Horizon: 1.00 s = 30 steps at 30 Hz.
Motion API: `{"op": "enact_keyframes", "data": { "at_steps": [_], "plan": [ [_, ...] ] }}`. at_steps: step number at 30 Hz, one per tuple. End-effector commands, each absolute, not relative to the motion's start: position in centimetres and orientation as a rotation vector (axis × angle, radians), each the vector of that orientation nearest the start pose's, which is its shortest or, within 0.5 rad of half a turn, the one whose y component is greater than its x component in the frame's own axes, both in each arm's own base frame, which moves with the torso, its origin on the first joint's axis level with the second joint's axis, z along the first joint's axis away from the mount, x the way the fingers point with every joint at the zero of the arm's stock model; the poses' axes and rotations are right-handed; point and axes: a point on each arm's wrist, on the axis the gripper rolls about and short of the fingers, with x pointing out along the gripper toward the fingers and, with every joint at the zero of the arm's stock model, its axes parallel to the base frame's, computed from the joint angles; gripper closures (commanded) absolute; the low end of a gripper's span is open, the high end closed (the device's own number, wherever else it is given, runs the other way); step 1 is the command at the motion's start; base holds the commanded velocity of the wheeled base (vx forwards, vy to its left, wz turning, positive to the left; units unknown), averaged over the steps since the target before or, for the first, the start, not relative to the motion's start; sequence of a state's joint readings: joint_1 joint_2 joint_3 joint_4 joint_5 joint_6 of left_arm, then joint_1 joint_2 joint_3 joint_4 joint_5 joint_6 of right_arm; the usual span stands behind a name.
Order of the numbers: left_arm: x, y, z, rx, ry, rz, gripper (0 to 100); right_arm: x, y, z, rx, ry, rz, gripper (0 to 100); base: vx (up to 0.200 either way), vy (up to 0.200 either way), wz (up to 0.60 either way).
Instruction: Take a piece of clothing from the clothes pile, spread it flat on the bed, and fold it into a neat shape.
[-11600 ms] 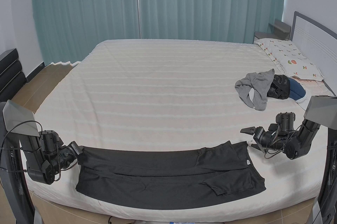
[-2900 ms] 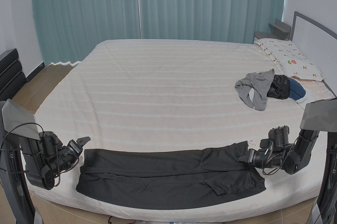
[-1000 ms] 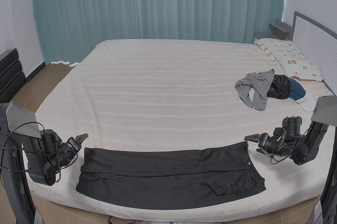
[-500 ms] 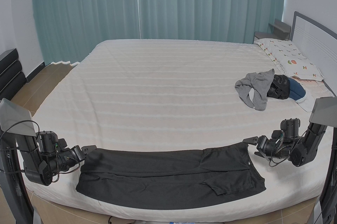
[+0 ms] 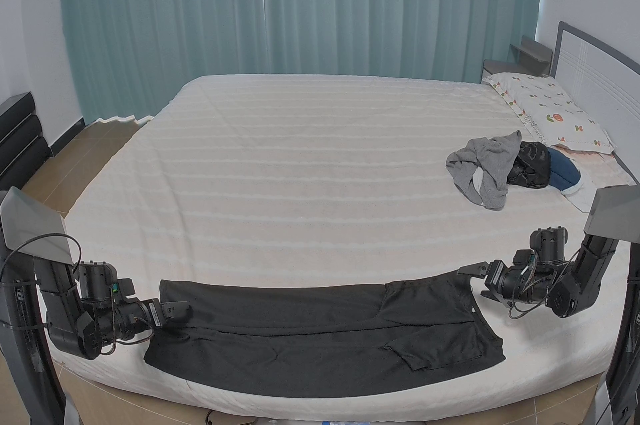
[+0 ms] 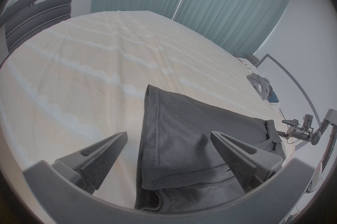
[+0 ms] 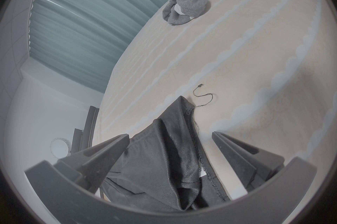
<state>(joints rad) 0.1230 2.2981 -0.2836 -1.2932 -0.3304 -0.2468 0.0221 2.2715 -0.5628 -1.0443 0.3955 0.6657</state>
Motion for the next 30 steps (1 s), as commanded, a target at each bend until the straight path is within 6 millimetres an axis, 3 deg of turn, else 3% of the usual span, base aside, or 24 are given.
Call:
{"op": "enact_keyframes", "data": {
  "at_steps": [1,13,14,30],
  "plan": [
    [26.70,2.35,-3.70,-0.398,0.744,-0.115,0,32.32,1.61,-1.68,0.756,0.773,0.170,0,0.000,0.000,0.00],
    [26.18,1.61,-4.19,-0.392,0.782,-0.134,0,32.29,1.61,-1.55,0.755,0.770,0.171,0,0.000,0.000,0.00],
    [26.18,1.61,-4.19,-0.392,0.782,-0.134,100,32.33,1.61,-1.48,0.755,0.768,0.172,0,0.000,0.000,0.00],
    [26.59,1.77,-3.64,-0.388,0.748,-0.135,100,32.34,1.56,-1.43,0.755,0.765,0.171,0,0.000,0.000,0.00]
  ]
}}
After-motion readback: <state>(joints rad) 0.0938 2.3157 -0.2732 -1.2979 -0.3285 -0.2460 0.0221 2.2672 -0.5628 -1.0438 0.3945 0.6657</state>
